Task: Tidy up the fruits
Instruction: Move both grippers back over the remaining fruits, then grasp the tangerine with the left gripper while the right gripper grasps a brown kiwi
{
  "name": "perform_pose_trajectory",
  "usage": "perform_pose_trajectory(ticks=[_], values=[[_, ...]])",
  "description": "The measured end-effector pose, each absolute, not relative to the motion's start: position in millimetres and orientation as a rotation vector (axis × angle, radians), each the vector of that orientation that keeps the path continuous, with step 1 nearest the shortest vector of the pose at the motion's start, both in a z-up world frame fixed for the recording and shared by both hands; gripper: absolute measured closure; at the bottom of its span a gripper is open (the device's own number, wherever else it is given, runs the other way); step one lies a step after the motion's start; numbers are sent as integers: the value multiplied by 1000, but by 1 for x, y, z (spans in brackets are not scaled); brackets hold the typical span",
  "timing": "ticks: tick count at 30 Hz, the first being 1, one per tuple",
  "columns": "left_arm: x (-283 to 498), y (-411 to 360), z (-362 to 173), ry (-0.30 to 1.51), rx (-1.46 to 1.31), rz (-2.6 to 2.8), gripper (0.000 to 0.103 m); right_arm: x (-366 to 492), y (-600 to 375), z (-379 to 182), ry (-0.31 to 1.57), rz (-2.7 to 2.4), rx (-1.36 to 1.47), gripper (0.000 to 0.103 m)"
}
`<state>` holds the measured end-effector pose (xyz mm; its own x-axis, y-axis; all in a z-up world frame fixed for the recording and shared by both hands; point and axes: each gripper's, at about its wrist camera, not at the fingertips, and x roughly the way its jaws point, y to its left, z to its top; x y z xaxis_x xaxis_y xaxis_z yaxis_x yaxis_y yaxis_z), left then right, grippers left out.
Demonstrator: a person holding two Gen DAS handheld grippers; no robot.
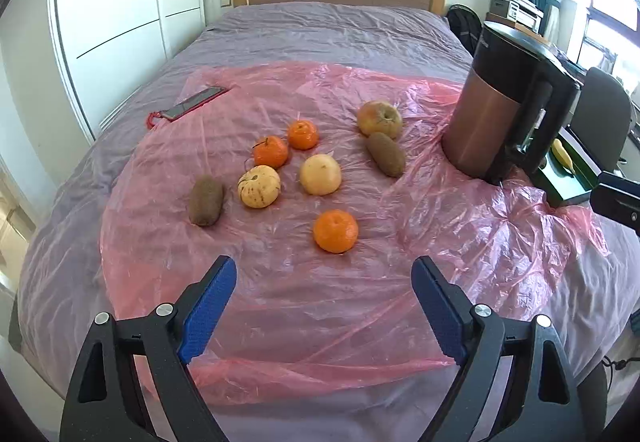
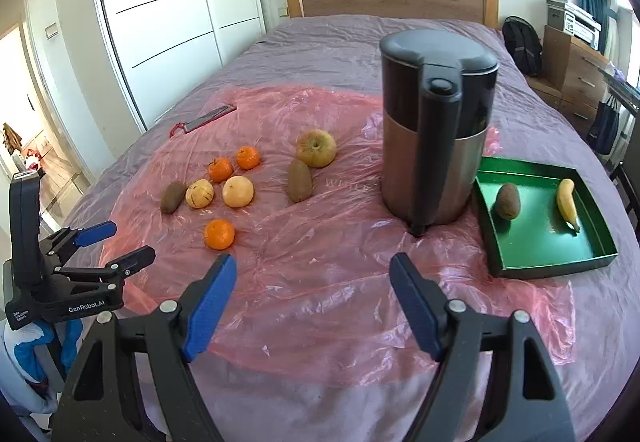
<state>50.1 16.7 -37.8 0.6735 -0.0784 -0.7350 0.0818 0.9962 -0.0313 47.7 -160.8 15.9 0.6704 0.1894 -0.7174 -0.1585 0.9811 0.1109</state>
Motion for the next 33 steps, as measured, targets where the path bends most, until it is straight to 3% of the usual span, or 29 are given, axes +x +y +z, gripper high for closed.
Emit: perform_pose_trajectory(ticks=[12,18,23,25,33], values=[[96,24,-80,927,-67,-127,18,114,-124,-31,895,255,18,19],[132,15,-109,995,-55,-149,31,160,-114,-56,938,269,12,23],[152,15,-126,1026,-56,-170,38,199,-111,-77,965,267,35,32],[156,14,-130,1033,-51,-180,40,217,-108,-84,975,271,48,41],[165,11,-136,1045,-45,-224,42,272,-93,-110,1019,263,51,59]])
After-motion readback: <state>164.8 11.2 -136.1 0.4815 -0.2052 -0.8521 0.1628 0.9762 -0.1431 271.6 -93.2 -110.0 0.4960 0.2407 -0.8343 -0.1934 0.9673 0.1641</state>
